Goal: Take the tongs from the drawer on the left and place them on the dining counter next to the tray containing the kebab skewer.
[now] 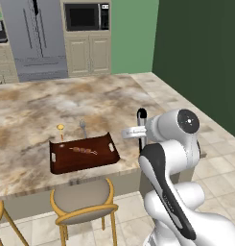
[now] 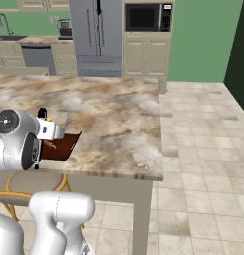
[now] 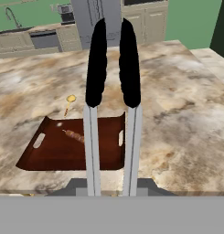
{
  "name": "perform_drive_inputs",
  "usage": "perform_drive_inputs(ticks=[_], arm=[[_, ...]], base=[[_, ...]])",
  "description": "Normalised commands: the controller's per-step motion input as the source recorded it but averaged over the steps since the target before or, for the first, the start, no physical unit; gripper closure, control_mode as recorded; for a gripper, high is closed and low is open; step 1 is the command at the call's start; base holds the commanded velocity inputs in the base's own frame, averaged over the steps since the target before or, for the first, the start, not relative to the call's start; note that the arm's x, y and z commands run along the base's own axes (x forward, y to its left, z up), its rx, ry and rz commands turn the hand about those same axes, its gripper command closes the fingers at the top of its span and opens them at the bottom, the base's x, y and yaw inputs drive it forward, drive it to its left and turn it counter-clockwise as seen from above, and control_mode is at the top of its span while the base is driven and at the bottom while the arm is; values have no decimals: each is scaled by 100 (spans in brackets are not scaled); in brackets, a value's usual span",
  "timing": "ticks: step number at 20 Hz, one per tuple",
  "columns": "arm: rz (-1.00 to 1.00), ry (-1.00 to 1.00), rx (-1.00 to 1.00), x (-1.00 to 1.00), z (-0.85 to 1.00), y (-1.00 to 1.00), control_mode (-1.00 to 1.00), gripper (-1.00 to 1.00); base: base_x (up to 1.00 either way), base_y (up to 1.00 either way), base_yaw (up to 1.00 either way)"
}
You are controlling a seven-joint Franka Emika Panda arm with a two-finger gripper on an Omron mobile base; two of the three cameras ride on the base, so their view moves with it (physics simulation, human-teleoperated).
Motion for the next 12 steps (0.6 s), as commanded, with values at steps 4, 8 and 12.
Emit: perform_drive_inputs(ticks=[4, 8, 12], arm=[[0, 0, 0, 0, 0, 0, 100, 100], [0, 0, 0, 0, 0, 0, 100, 100], [0, 0, 0, 0, 0, 0, 100, 100]], base=[[93, 0, 0], [43, -74, 0], [13, -49, 0]])
